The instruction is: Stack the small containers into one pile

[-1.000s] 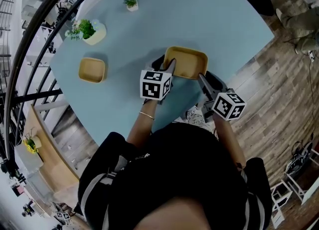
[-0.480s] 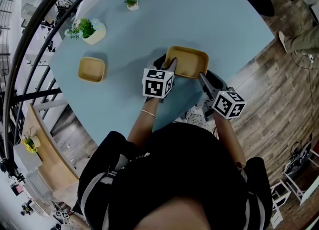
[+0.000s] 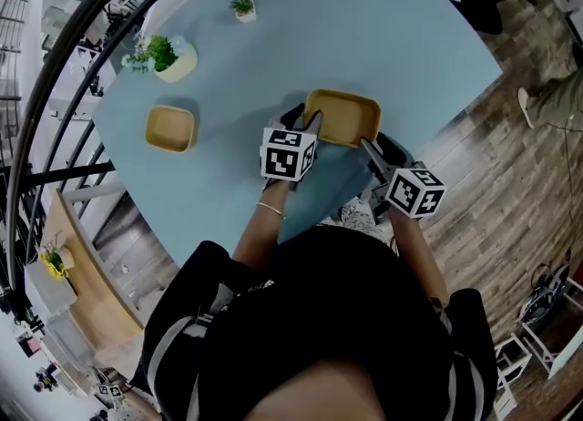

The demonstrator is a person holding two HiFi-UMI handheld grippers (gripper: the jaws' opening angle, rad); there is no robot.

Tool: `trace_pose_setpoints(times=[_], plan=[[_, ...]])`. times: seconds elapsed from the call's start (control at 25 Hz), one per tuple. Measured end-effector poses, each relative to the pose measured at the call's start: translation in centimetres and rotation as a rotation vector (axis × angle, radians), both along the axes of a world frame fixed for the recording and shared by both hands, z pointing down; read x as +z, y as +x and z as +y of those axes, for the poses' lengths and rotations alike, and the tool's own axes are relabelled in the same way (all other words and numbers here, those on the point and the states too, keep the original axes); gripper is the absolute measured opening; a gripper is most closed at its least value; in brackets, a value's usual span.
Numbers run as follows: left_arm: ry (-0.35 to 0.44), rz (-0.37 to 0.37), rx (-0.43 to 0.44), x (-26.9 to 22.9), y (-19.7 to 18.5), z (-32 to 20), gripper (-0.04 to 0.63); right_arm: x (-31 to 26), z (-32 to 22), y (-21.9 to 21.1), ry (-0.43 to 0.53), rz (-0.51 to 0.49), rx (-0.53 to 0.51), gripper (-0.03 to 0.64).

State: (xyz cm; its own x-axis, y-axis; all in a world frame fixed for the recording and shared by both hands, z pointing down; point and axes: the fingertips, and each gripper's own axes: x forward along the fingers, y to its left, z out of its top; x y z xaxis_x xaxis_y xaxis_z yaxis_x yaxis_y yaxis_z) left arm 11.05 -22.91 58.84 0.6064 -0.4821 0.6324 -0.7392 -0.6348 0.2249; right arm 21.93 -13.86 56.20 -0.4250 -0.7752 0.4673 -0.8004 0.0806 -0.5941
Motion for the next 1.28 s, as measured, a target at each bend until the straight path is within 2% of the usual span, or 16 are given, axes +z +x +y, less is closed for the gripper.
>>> trace_pose_setpoints(times=[0.2, 0.44, 0.68, 0.88, 1.04, 1.28], plan=[[0.03, 0.016, -0.027, -0.9, -0.6, -0.6, 0.15, 0.1, 0.0, 0.4, -0.011, -0.003, 0.013, 0.239], [0.063, 0.049, -0.064, -2.8, -1.3, -0.3, 0.15, -1.9, -0.1, 1.3, 0.039, -0.008, 0.034, 0.238], [0.076, 0.093, -0.106, -4.7, -2.7, 0.9, 0.15, -4.9, -0.9, -1.0, 0.128, -0.059, -0.052, 0.201], [0.079, 0.177, -0.208, -6.8, -5.0, 1.4, 0.139, -6.7, -1.7, -3.3, 0.186, -0.098, -0.158, 0.159], [0.116, 0.183, -0.286, -7.7, -7.0, 2.2, 0.099, -7.2, -2.0, -5.0, 0.219, -0.137, -0.234, 0.127], [0.148, 0.151, -0.426, -8.5, -10.8, 4.3, 0.094, -7.4, -2.0, -8.6, 0.216, -0.186, -0.386, 0.118]])
